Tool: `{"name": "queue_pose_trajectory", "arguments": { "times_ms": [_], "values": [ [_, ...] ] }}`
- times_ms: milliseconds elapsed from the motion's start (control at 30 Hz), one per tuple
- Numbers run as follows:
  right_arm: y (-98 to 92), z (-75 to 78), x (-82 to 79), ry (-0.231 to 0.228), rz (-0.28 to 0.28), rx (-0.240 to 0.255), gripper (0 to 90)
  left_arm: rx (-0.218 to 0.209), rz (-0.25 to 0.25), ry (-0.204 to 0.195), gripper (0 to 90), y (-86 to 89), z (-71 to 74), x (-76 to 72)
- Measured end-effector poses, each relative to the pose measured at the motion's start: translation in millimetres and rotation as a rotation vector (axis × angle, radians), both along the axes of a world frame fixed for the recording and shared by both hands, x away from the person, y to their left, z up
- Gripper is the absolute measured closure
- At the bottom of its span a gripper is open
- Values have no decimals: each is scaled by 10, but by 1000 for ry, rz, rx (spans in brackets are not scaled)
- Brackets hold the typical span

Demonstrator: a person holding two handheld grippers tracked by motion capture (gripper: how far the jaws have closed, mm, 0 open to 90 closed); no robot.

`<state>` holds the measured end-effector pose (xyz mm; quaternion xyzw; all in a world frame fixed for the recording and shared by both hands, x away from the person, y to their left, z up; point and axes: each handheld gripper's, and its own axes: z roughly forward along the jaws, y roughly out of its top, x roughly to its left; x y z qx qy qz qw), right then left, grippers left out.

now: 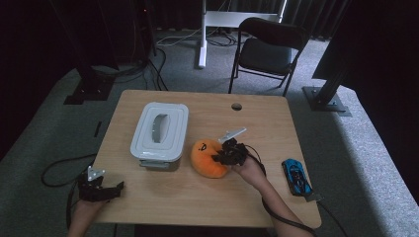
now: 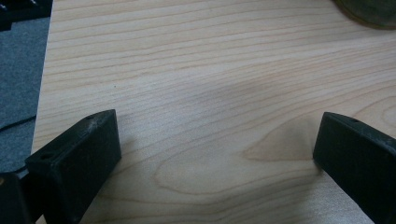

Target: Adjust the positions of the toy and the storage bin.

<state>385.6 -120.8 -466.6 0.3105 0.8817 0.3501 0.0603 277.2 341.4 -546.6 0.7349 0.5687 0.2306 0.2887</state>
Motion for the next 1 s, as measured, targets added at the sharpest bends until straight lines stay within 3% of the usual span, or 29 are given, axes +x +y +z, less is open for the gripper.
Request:
{"name": "queue_pose_trajectory", "arguments": {
  "times_ms": [367,533,800,1000],
  "values": [
    [-201,145,38,-23,-59,40,781,0,0,0,12,0,0,0],
    [-402,258,65,-45,-132,76,782,0,0,0,12,0,0,0],
    [-790,458,121,-86,-261,78,781,0,0,0,12,0,0,0],
    [-1122,496,193,-90,-364,86,781,0,0,0,12,0,0,0]
  ]
}}
